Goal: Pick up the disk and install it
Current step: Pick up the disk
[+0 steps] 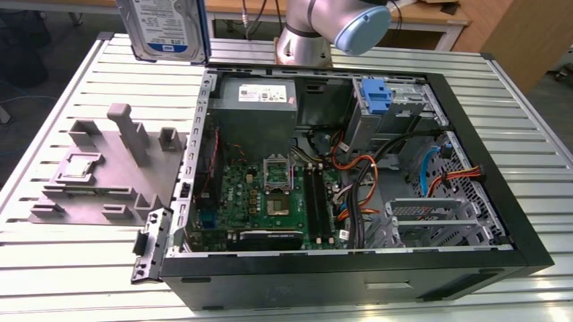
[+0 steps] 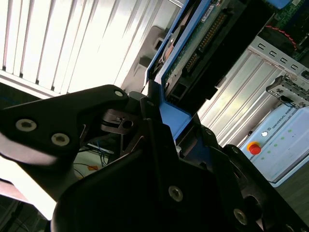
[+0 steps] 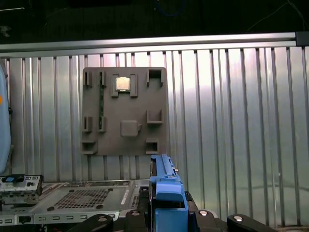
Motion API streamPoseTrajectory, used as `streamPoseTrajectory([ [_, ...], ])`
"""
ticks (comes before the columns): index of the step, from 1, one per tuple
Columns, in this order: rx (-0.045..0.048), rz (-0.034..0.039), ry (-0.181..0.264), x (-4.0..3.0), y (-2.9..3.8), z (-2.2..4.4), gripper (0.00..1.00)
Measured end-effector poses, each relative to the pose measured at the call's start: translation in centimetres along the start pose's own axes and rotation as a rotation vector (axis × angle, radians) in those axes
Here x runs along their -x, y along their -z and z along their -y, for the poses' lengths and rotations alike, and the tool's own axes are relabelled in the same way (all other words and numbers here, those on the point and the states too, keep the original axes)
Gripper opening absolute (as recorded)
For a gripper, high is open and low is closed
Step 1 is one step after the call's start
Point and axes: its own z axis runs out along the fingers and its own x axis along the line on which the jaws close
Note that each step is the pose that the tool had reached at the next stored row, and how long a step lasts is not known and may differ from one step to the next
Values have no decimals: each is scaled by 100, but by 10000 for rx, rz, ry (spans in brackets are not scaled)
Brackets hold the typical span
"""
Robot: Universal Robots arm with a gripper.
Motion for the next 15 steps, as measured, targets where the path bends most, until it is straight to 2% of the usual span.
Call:
streamPoseTrajectory([
  [15,0,0,0,2,1,31,36],
])
